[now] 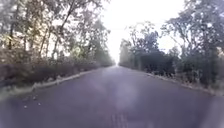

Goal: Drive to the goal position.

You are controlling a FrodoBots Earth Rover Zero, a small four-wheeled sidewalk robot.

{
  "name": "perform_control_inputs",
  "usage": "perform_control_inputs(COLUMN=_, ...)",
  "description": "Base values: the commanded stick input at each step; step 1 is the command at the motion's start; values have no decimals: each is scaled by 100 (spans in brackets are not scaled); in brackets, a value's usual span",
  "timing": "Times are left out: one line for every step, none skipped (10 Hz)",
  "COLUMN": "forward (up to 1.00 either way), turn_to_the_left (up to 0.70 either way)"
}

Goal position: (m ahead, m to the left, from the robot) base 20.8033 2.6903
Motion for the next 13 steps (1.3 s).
perform_control_inputs(forward=100, turn_to_the_left=0)
perform_control_inputs(forward=100, turn_to_the_left=0)
perform_control_inputs(forward=100, turn_to_the_left=0)
perform_control_inputs(forward=100, turn_to_the_left=0)
perform_control_inputs(forward=100, turn_to_the_left=0)
perform_control_inputs(forward=100, turn_to_the_left=0)
perform_control_inputs(forward=100, turn_to_the_left=0)
perform_control_inputs(forward=100, turn_to_the_left=0)
perform_control_inputs(forward=100, turn_to_the_left=0)
perform_control_inputs(forward=100, turn_to_the_left=0)
perform_control_inputs(forward=100, turn_to_the_left=0)
perform_control_inputs(forward=100, turn_to_the_left=0)
perform_control_inputs(forward=100, turn_to_the_left=0)
